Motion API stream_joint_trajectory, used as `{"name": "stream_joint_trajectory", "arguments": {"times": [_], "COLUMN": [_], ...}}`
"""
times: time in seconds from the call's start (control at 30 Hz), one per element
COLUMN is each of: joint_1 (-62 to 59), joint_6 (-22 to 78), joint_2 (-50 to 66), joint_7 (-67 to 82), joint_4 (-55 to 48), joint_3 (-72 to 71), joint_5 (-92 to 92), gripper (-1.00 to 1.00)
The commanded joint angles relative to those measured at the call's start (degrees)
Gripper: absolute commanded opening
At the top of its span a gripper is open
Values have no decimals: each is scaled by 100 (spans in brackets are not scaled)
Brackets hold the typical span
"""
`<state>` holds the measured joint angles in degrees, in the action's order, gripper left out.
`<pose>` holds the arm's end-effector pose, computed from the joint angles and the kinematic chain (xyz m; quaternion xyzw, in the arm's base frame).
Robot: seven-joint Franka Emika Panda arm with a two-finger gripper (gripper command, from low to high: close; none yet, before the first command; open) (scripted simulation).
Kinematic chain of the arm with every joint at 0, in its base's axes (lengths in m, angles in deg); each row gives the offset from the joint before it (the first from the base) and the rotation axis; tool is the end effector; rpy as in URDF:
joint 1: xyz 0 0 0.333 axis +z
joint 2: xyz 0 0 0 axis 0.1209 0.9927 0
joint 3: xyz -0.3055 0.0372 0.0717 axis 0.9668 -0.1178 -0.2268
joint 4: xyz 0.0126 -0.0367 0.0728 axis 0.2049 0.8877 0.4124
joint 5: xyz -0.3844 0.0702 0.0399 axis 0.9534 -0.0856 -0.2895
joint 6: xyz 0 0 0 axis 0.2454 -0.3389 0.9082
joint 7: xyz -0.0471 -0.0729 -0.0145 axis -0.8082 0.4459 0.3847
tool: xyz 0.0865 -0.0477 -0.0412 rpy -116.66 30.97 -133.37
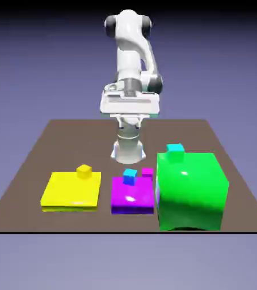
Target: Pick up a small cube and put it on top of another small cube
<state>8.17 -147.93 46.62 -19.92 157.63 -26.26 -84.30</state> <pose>0.3901 0.0147 0.4284 -0.8775 0.3401 -0.3111 0.1325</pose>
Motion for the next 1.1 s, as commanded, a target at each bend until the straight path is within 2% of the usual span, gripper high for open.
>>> {"name": "stream_joint_trajectory", "arguments": {"times": [0.0,0.47,0.73,0.8,1.07], "joint_1": [44,1140,672,617,611], "joint_6": [250,3613,2879,2927,1266], "joint_2": [198,394,2055,2208,3868], "joint_7": [-89,-1129,-1198,-1078,-793], "joint_4": [61,-562,814,875,876], "joint_3": [-100,-1732,-1053,-1052,-1272], "joint_5": [-118,-782,-1549,-1524,-1924], "gripper": [0,0,0,0,0]}}
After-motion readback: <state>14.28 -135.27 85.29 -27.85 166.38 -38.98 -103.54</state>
